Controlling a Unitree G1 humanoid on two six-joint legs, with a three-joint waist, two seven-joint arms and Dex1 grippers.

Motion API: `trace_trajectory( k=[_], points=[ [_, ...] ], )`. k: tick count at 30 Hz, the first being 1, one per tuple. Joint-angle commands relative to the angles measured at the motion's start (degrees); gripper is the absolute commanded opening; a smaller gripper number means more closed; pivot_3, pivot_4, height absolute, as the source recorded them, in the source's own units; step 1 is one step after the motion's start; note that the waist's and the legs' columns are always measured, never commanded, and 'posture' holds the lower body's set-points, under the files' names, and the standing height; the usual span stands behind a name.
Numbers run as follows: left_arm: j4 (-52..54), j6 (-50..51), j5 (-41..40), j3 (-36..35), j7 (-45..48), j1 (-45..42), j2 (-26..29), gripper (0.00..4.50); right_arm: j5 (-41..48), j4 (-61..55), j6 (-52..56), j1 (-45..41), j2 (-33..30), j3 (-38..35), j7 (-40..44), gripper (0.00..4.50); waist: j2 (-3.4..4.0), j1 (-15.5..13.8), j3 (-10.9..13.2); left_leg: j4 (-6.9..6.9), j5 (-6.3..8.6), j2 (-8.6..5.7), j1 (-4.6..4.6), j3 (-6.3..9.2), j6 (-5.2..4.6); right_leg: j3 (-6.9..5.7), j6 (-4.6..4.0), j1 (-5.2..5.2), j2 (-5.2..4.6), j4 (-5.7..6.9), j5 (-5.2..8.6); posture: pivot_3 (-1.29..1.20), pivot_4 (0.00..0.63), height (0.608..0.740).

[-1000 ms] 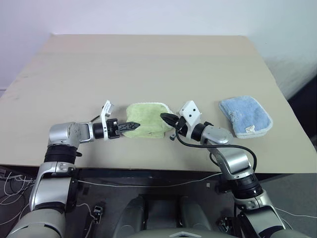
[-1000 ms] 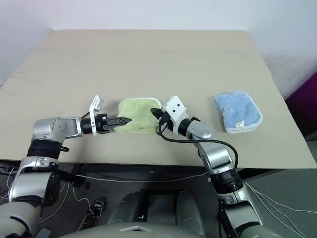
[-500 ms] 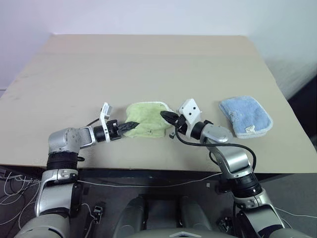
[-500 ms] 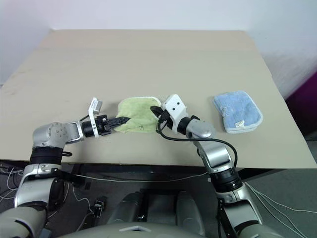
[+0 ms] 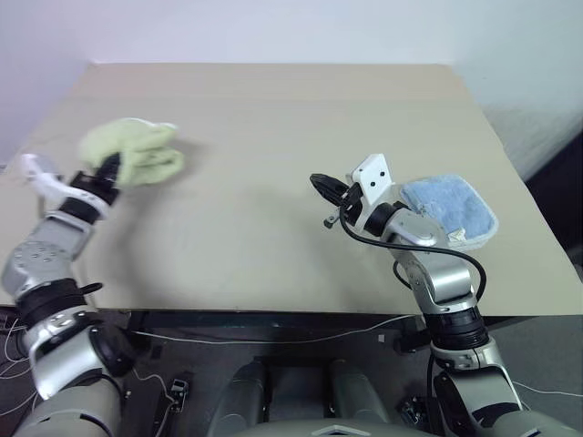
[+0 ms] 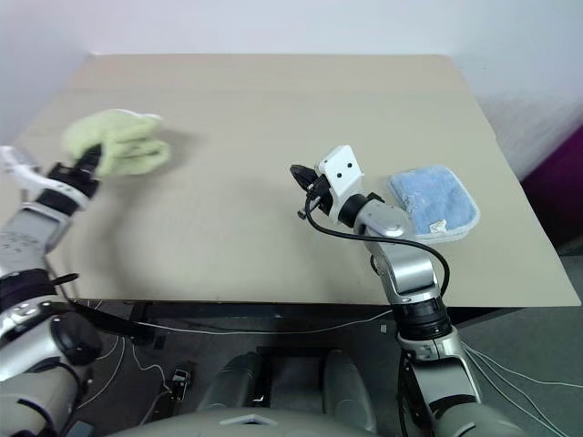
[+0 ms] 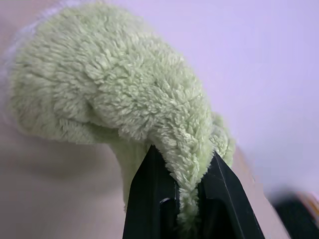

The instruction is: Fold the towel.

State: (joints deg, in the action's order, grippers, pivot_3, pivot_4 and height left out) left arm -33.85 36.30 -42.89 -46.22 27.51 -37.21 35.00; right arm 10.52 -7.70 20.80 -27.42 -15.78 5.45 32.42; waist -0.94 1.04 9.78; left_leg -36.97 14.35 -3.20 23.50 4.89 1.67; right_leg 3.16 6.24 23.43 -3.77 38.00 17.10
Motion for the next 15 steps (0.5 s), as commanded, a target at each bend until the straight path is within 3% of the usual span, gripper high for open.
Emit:
trace_trajectory(
  k=[1,4,10,15],
  points=[
    [-6.2,-5.3,0.0,-3.5,0.1,2.4,3.7,0.03,1.2,-1.3,-1.6,-1.3,0.3,-0.2,0.7,0.00,0.00,0.0,0.0,0.00,0.00,0.00,0.00,0.00,0.00,0.00,0.00,0.00,-0.01,0.00,0.00,0.00,0.150,0.740],
    [-10.6,-7.1,0.0,-3.7,1.0,4.7,4.9,0.03,1.1,-1.1,-1.8,-1.4,0.4,-0.2,1.0,0.00,0.00,-0.4,0.0,0.00,0.00,-0.01,0.00,0.01,0.00,-0.01,0.00,0.00,-0.02,0.00,0.00,0.00,0.150,0.740],
    [-8.7,-5.5,0.4,-0.5,2.3,9.0,3.5,0.03,0.9,-0.7,-2.1,-1.5,0.4,-0.2,1.4,0.00,-0.15,-0.3,0.0,0.00,0.00,-0.02,0.01,0.06,-0.01,-0.06,0.00,-0.02,-0.04,-0.01,0.00,0.00,0.150,0.740],
    [-4.4,-2.1,-2.6,-1.0,3.4,10.6,2.4,1.60,0.6,-0.9,-2.1,-1.0,0.3,0.0,1.5,0.00,-0.15,-0.1,0.0,0.03,0.00,0.00,0.01,0.04,0.00,-0.03,0.00,-0.01,-0.04,0.00,0.00,0.00,0.150,0.740]
  ],
)
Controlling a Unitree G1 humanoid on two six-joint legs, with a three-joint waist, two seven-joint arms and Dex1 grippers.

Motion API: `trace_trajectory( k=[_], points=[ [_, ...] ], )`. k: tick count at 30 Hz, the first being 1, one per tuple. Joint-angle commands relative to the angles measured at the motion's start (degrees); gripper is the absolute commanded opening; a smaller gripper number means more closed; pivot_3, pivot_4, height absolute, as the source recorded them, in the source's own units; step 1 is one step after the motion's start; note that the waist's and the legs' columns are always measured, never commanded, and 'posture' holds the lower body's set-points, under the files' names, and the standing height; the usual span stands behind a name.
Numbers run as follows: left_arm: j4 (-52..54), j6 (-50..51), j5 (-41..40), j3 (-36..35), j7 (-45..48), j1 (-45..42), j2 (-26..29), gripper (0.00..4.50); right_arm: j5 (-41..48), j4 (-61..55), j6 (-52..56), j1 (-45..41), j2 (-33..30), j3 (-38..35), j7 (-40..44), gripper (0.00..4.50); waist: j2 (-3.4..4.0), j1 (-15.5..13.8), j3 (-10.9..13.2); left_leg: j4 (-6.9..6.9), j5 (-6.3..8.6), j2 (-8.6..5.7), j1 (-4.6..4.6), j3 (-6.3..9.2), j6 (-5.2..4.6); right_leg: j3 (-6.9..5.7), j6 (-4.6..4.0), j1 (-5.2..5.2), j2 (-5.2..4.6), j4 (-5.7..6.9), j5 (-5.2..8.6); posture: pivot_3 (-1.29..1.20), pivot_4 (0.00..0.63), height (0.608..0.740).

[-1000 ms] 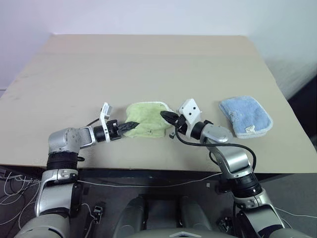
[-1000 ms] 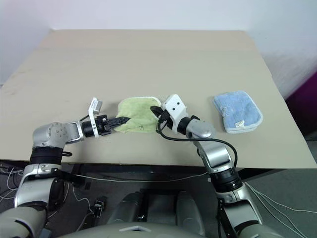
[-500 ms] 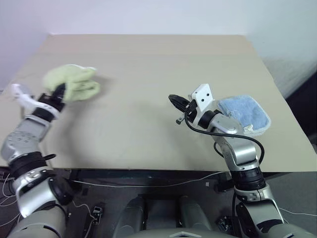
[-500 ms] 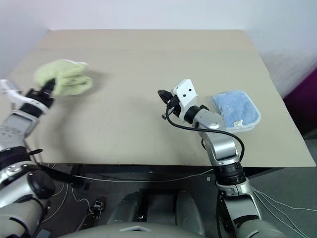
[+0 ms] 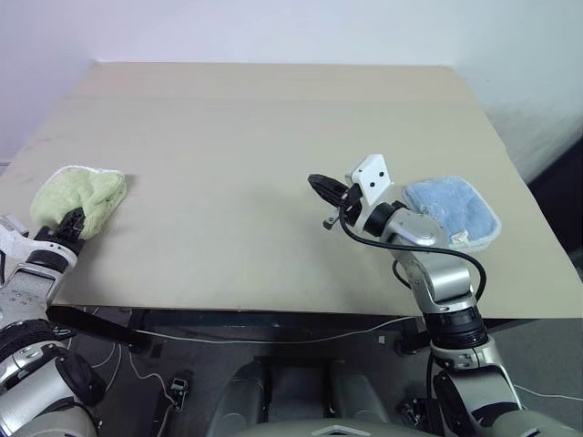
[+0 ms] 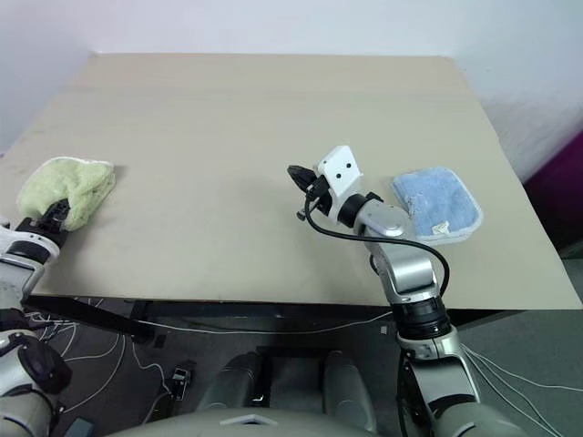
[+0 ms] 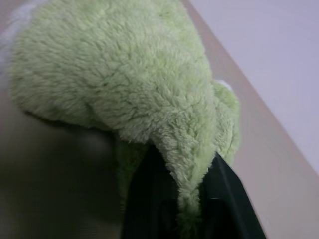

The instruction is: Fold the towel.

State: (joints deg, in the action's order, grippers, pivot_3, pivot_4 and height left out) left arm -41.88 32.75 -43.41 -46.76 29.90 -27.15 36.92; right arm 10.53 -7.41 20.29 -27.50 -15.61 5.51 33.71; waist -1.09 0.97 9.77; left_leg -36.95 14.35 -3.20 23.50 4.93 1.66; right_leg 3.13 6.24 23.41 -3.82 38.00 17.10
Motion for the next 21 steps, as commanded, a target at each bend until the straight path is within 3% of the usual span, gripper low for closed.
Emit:
trace_trajectory(
  k=[1,9,12,17,21],
  points=[
    [4.3,2.0,-2.6,-0.7,1.1,0.8,0.4,1.93,0.6,-1.2,-1.7,-0.8,0.1,0.0,0.2,0.00,0.00,0.0,0.0,0.00,0.00,0.00,0.00,0.00,0.00,0.00,0.00,0.00,0.00,0.00,0.00,0.00,0.150,0.740],
    [11.1,7.1,-7.4,-3.7,-0.6,8.0,0.0,4.45,0.5,-2.1,-1.6,0.7,-0.3,-0.2,0.1,0.00,0.00,0.2,0.0,0.06,0.00,0.03,0.00,-0.02,0.00,0.04,0.00,0.03,0.01,0.00,0.00,0.00,0.150,0.740],
    [16.7,11.0,-8.6,-2.2,-0.8,12.2,-0.9,4.48,0.6,-1.9,-1.7,0.6,-0.6,-0.4,0.2,0.00,0.00,0.2,0.0,0.06,0.00,0.03,-0.01,-0.02,0.00,0.05,-0.01,0.02,0.00,-0.01,0.00,0.00,0.150,0.740],
    [34.1,16.5,-9.2,6.8,0.5,18.8,-4.3,4.48,0.7,-0.7,-2.1,0.0,-1.0,-0.8,0.7,0.00,0.02,-0.4,0.0,0.06,0.01,0.01,-0.01,-0.02,0.01,0.04,-0.01,-0.06,-0.06,-0.06,0.00,0.00,0.150,0.740],
    [44.3,11.4,-2.8,17.1,0.1,17.7,-6.1,4.48,0.8,0.8,-2.5,-0.7,-1.6,-1.8,0.8,0.00,0.01,-0.4,0.0,0.05,0.01,-0.04,-0.04,0.00,0.01,0.00,-0.02,-0.10,-0.12,-0.08,0.00,0.00,0.150,0.740]
  ],
)
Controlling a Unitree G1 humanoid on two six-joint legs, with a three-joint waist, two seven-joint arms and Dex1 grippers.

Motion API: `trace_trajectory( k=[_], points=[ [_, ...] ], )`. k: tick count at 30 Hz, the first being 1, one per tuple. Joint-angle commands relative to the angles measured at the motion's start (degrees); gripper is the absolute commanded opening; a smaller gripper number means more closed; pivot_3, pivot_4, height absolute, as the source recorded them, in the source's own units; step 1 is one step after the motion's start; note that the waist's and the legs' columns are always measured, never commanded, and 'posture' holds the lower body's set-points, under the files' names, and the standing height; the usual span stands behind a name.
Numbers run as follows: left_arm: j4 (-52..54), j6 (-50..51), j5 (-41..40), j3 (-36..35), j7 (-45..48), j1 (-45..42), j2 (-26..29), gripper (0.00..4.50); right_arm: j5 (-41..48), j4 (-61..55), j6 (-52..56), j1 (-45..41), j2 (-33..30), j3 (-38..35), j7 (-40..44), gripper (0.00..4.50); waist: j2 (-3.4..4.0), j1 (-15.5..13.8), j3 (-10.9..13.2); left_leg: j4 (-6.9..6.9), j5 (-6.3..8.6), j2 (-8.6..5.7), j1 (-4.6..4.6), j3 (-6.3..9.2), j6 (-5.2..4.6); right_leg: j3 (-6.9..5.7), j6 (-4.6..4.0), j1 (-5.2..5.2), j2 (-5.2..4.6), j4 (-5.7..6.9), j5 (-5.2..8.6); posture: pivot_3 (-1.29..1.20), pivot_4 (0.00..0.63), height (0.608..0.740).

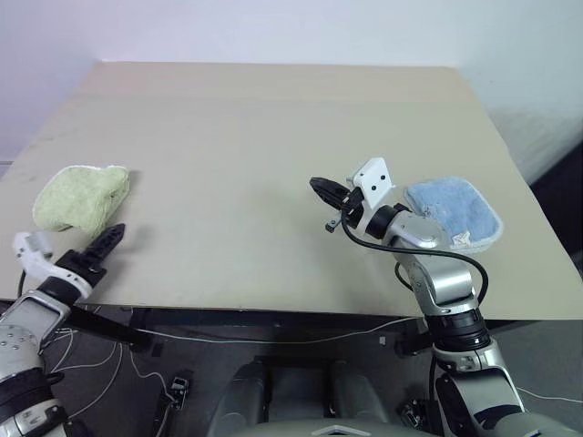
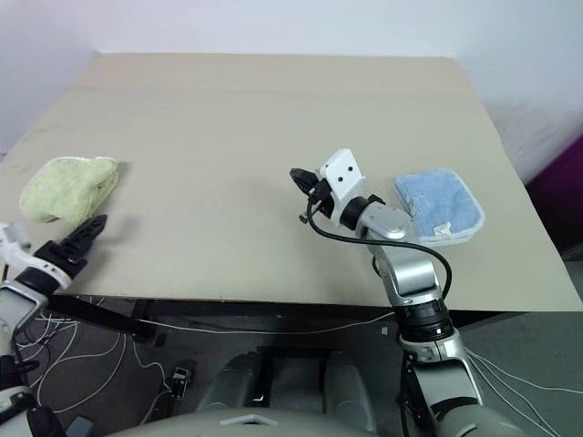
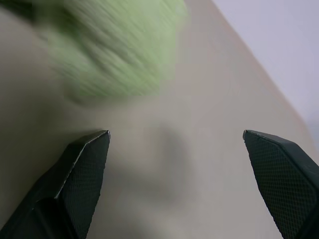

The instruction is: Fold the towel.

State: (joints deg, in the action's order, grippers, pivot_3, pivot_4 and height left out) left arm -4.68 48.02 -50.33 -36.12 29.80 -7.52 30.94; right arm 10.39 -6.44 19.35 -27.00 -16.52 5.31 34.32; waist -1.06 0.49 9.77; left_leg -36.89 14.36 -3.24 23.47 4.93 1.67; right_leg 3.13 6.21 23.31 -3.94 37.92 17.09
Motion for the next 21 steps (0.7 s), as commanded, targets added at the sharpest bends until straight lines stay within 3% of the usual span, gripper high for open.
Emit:
trace_trajectory(
  k=[1,7,12,21],
  points=[
    [8.4,-6.3,6.9,9.7,0.9,-2.9,0.1,4.48,0.9,0.3,-1.6,-1.2,-1.0,-2.1,0.1,0.00,-0.01,0.2,0.0,0.00,0.00,0.00,0.00,0.00,0.00,0.00,0.00,0.00,0.02,0.00,0.00,0.00,0.150,0.740],
    [5.3,-23.0,23.1,25.3,5.4,-11.5,0.7,4.48,1.9,0.5,-1.5,2.5,-4.6,-6.6,0.0,0.00,0.02,0.2,0.0,0.03,-0.01,0.02,0.00,-0.06,0.01,0.02,-0.01,0.03,0.10,-0.04,-0.01,0.00,0.150,0.740],
    [-2.2,-32.0,26.8,28.1,10.6,-15.6,-0.2,4.48,4.5,-2.8,0.1,7.5,-7.4,-9.2,1.5,0.00,0.07,0.6,0.0,0.08,-0.01,0.07,0.00,-0.11,0.00,0.07,-0.01,0.08,0.16,-0.05,0.00,0.00,0.150,0.740],
    [-12.8,-40.5,29.4,27.2,15.3,-19.0,0.8,4.48,7.1,-7.7,1.8,11.6,-8.2,-9.4,1.7,0.00,0.07,0.2,0.0,0.02,-0.01,0.06,0.00,-0.10,-0.02,0.06,0.00,0.03,0.16,-0.03,-0.01,0.00,0.150,0.740]
  ],
)
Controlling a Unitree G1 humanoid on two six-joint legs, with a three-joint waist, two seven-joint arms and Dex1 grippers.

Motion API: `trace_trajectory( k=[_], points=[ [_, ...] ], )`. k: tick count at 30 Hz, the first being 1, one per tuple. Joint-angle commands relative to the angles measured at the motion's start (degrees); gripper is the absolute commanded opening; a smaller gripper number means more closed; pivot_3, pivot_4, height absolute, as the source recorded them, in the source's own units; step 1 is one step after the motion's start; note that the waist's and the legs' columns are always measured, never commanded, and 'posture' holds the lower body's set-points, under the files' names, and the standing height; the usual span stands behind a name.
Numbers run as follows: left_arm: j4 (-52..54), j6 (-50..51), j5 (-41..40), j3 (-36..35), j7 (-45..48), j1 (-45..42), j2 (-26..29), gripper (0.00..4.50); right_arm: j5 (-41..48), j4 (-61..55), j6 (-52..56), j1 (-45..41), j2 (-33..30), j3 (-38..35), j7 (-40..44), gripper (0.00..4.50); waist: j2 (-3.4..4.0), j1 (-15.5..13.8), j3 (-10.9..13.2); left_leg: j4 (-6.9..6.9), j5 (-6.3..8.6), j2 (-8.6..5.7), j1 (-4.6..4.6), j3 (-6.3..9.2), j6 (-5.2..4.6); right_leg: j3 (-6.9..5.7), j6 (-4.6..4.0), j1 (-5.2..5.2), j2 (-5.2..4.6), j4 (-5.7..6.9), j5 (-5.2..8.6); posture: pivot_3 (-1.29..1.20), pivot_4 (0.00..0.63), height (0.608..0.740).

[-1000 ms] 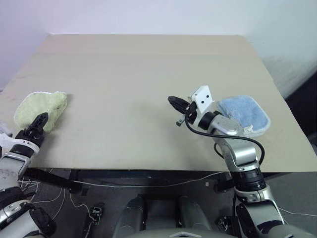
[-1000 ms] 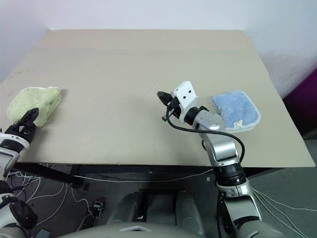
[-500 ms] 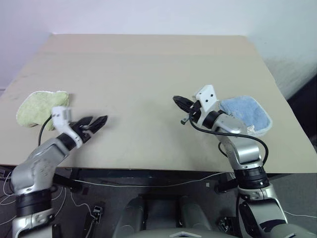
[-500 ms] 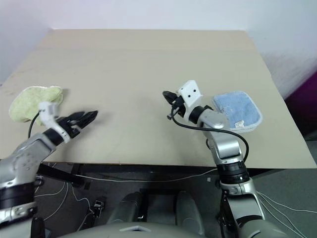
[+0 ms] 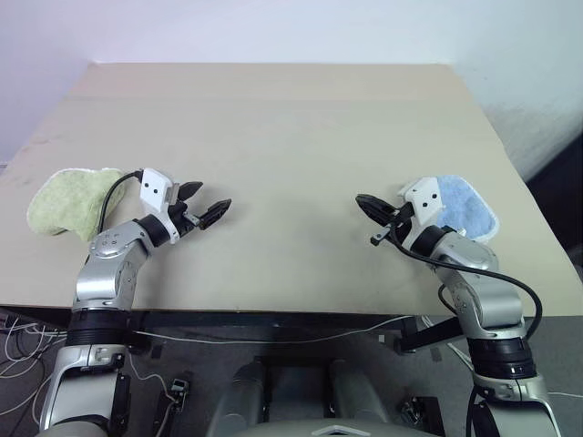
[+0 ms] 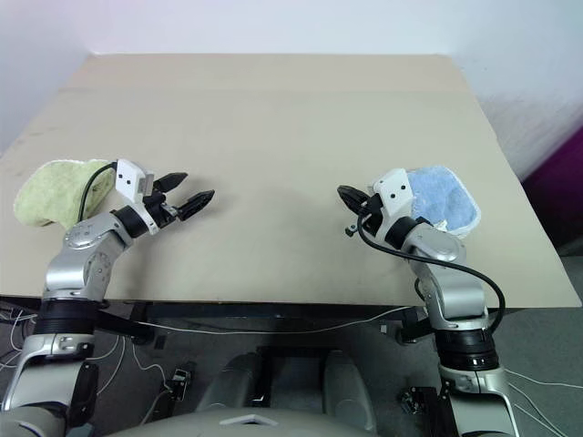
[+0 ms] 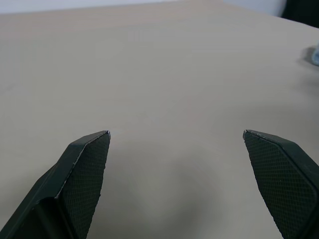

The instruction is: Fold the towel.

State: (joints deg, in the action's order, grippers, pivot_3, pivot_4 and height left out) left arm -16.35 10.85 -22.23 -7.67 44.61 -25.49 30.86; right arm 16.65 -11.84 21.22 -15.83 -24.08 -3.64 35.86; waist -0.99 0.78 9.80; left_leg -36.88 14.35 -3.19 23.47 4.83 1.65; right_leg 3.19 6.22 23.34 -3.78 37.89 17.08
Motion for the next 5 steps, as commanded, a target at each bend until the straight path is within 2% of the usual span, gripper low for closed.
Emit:
trace_trajectory(
  k=[1,5],
  points=[
    [-1.5,-3.7,1.6,-1.5,0.1,-0.9,0.9,4.48,0.8,-2.4,-0.1,0.5,-0.7,-0.3,0.0,0.00,0.00,-0.1,0.0,0.00,0.00,-0.01,0.00,0.00,0.00,0.00,0.00,-0.01,0.00,0.00,0.00,0.00,0.150,0.740],
    [-1.8,-4.1,1.6,-2.1,-0.6,-0.5,0.6,4.48,0.9,-2.8,0.4,0.3,-0.7,-0.3,-0.2,0.00,0.00,0.0,0.0,0.00,0.00,0.00,0.00,0.02,0.00,-0.01,0.00,0.00,-0.01,0.01,0.00,0.00,0.150,0.740]
  ],
)
